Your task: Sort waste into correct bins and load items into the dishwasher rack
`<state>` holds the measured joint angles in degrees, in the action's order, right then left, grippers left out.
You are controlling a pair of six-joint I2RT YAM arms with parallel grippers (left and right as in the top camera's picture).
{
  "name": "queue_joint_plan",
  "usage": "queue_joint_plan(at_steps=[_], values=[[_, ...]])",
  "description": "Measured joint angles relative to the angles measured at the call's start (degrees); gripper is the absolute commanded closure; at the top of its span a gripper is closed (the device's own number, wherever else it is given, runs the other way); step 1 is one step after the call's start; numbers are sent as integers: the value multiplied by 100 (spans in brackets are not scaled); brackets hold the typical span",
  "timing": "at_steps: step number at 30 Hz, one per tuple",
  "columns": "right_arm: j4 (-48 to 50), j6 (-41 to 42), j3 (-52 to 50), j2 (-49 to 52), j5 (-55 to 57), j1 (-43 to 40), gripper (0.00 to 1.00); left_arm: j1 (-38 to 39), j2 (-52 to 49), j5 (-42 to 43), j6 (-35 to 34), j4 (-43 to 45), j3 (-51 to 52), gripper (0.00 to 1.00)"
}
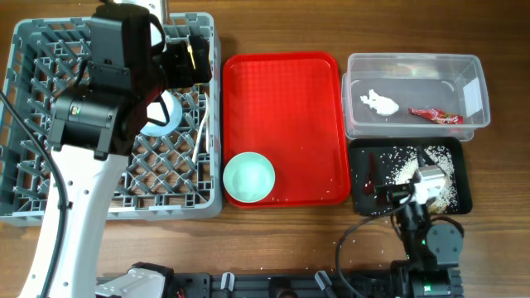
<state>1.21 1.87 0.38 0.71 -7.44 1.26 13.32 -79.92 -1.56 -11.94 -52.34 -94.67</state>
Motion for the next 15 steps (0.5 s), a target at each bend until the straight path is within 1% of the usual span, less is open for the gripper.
queue_joint_plan(at_steps=[5,15], values=[[-122,-192,-2,-2,170,0,0,0,0,0,0,0,0,0],[-122,-214,-2,-2,197,0,0,0,0,2,0,0,0,0]])
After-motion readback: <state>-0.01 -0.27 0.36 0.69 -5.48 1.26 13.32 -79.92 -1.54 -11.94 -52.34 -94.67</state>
